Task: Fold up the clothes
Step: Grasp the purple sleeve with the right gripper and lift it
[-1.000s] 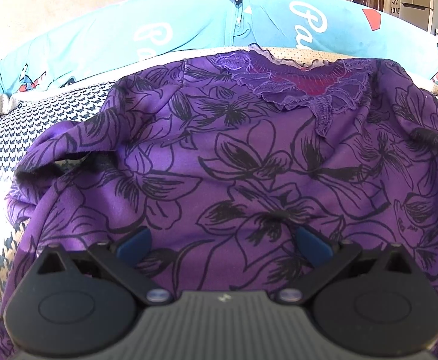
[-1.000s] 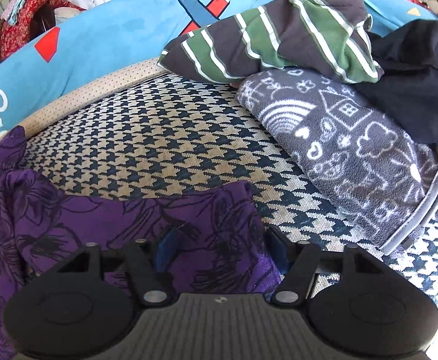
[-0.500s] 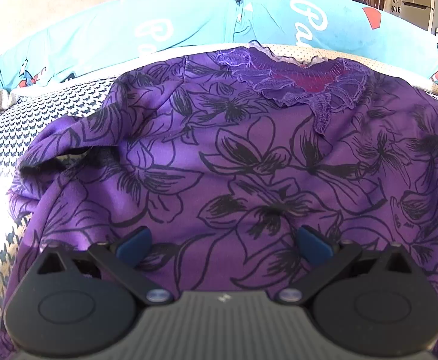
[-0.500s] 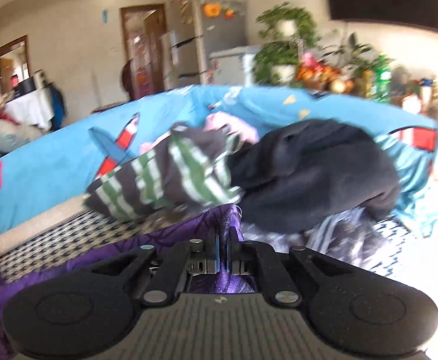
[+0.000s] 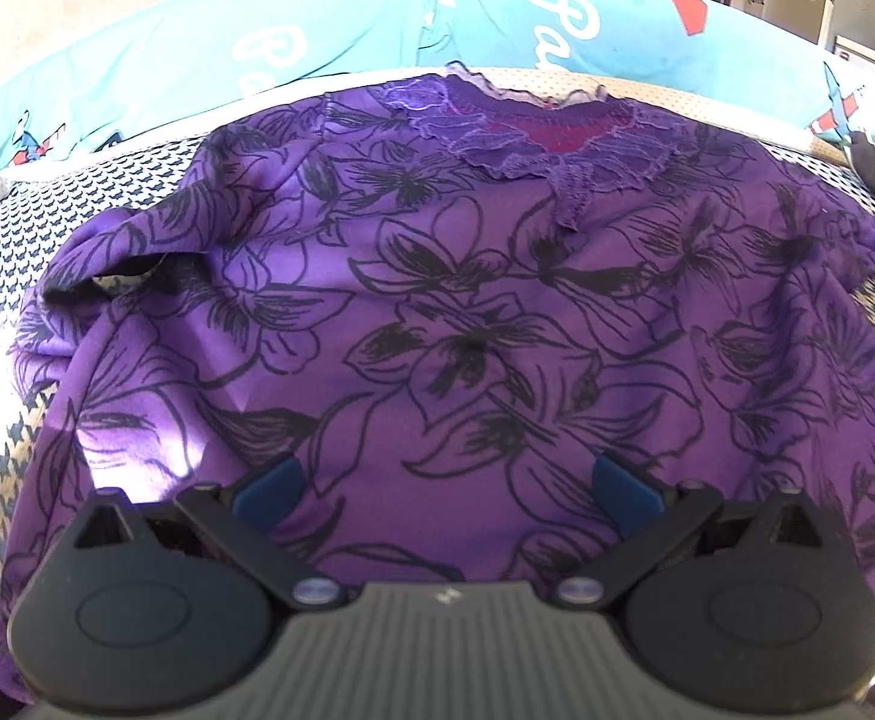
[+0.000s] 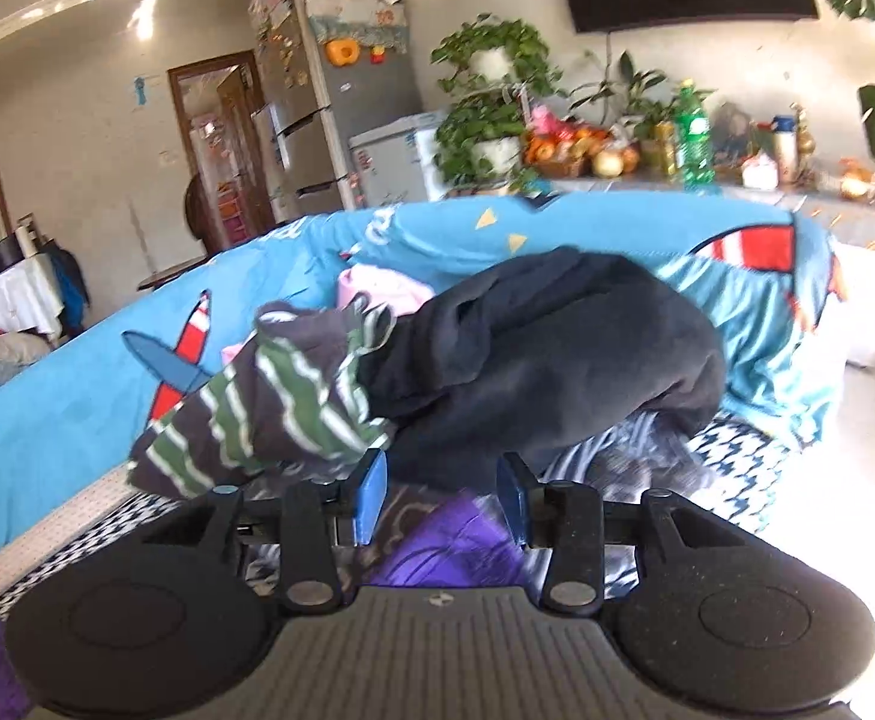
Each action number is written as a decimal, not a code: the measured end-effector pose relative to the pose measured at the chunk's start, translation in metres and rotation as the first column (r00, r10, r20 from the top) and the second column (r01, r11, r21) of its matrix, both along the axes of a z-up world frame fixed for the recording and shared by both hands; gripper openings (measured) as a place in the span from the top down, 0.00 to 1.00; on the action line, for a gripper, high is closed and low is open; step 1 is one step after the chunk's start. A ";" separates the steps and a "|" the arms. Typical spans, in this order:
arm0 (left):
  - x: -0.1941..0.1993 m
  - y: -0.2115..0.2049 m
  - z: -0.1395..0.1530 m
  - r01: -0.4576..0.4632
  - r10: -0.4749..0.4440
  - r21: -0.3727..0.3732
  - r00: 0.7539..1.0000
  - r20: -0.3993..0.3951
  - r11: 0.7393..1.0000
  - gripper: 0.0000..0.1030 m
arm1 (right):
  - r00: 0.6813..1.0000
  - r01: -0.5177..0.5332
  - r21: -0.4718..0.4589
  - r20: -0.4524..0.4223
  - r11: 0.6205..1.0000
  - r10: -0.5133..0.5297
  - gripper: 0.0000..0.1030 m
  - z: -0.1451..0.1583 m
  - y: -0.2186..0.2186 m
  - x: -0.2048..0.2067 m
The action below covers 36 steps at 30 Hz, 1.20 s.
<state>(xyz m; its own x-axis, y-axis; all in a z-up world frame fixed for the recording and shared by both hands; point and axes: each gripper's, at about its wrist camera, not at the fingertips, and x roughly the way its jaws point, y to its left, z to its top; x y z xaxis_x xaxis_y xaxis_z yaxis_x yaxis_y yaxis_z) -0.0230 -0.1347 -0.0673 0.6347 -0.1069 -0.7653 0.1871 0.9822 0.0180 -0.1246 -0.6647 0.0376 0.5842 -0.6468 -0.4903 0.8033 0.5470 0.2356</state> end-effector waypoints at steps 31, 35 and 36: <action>-0.016 -0.003 -0.007 0.024 -0.024 0.011 0.999 0.041 1.000 0.00 | 0.990 -0.117 0.339 0.112 0.933 0.084 0.62 -0.040 -0.018 0.013; -0.016 -0.003 -0.007 0.024 -0.025 0.011 0.999 0.043 1.000 0.00 | 0.992 -0.117 0.369 0.087 0.922 0.091 0.62 -0.047 -0.019 0.021; -0.017 -0.003 -0.007 0.025 -0.026 0.011 0.999 0.044 1.000 0.00 | 0.992 -0.112 0.388 0.094 0.915 0.082 0.62 -0.050 -0.022 0.022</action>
<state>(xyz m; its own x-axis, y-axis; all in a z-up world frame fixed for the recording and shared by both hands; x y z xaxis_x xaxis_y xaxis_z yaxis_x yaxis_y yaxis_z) -0.0398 -0.1382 -0.0744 0.6650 -0.1155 -0.7378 0.2108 0.9768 0.0370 -0.1024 -0.6862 -0.0127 0.6788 -0.3500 -0.6456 0.7230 0.4727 0.5039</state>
